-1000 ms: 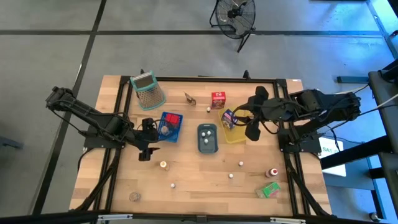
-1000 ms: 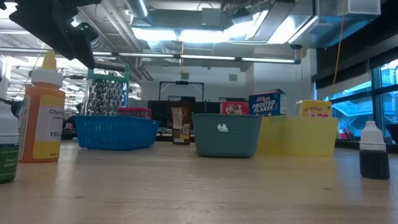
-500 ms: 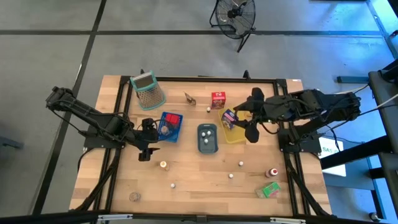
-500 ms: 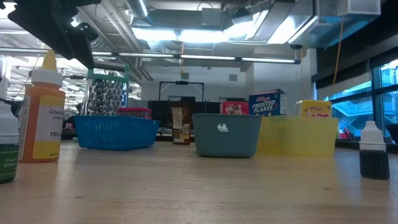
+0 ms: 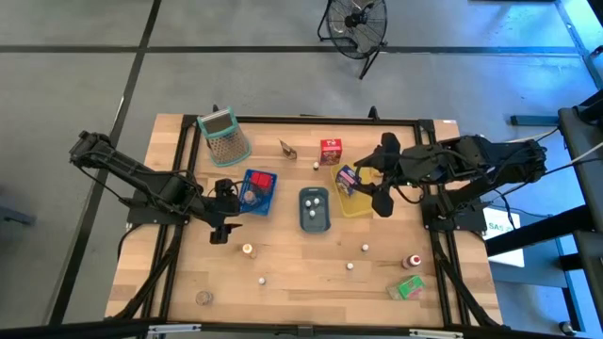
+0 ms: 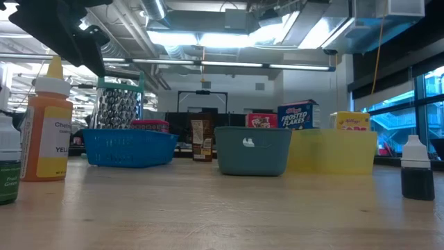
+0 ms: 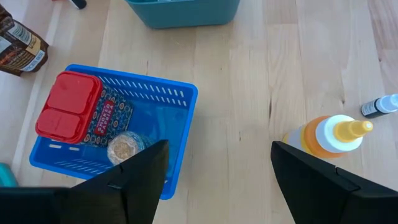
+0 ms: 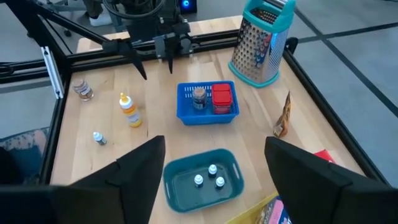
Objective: Pick & Place Kitchen Items
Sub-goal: Put the yellow cereal box into the yellow bin
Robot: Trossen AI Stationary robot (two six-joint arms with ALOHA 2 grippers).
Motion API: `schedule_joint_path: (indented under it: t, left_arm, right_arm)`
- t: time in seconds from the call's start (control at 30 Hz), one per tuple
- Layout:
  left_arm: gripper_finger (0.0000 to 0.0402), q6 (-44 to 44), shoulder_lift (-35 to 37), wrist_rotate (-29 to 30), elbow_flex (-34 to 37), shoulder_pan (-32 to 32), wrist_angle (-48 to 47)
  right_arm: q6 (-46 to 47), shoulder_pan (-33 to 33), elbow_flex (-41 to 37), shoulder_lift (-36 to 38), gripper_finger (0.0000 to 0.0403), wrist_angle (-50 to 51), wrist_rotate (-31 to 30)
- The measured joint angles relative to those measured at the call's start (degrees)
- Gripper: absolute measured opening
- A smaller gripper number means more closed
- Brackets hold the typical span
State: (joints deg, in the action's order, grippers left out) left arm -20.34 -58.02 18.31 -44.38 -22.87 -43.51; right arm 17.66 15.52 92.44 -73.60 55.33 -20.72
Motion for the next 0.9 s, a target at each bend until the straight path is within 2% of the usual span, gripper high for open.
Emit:
schedule_joint_path:
  t: [0.17,0.27,0.37,0.8,0.9]
  left_arm:
    - [0.0279,-0.02,0.00,0.00,0.00,-0.01,0.00]
    - [0.0279,-0.07,0.00,0.00,0.00,-0.02,0.00]
    - [0.0279,-0.04,0.00,0.00,0.00,-0.01,0.00]
    - [0.0279,-0.07,0.00,0.00,0.00,-0.02,0.00]
    - [0.0279,-0.08,0.00,0.00,0.00,-0.01,0.00]
  right_arm:
    - [0.10,-0.01,0.01,-0.08,0.0325,0.40,-0.23]
    - [-1.78,0.01,0.02,-0.42,0.0353,0.09,-2.78]
    - [-1.60,-0.02,0.04,-0.54,0.0368,0.31,-1.09]
    - [-0.77,0.01,0.04,-0.63,0.0372,-1.10,0.55]
    - [-0.07,-0.01,0.03,-0.65,0.0372,-1.82,3.89]
